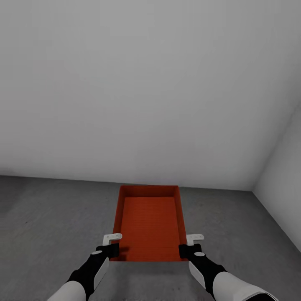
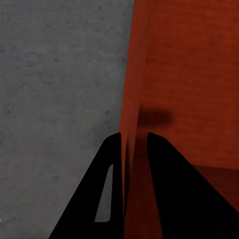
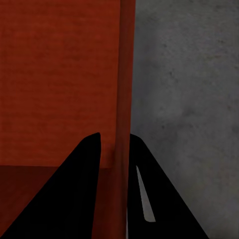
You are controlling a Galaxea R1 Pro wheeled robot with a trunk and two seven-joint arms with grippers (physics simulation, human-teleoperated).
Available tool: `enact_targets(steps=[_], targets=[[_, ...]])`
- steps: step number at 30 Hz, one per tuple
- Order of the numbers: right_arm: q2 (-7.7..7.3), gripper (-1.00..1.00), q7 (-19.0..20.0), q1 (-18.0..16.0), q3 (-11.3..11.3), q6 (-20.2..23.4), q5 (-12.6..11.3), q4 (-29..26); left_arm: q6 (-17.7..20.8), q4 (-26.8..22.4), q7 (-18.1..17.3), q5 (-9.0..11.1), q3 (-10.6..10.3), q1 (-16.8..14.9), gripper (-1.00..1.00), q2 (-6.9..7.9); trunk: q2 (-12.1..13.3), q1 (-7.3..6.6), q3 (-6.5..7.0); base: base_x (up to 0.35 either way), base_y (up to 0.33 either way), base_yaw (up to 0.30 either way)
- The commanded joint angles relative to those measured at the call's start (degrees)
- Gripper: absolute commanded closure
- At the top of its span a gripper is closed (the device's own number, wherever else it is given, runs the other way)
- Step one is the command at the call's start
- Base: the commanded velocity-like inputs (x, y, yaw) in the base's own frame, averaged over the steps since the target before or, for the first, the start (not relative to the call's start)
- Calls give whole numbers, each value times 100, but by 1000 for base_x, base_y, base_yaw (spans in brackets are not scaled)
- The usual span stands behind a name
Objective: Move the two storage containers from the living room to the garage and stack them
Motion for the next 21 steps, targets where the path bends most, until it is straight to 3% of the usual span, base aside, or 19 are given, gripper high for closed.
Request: enact_targets(steps=[1, 21], targets=[[-35, 100, -38, -3, -228, -26, -74, 17, -24, -66, 178, -98, 215, -3, 100, 38, -3, -1, -15, 0, 0, 0], [-28, 100, -37, -3, -289, -24, -70, 17, -24, -66, 178, -99, 215, -3, 100, 38, -3, -1, -200, 0, 0, -18]])
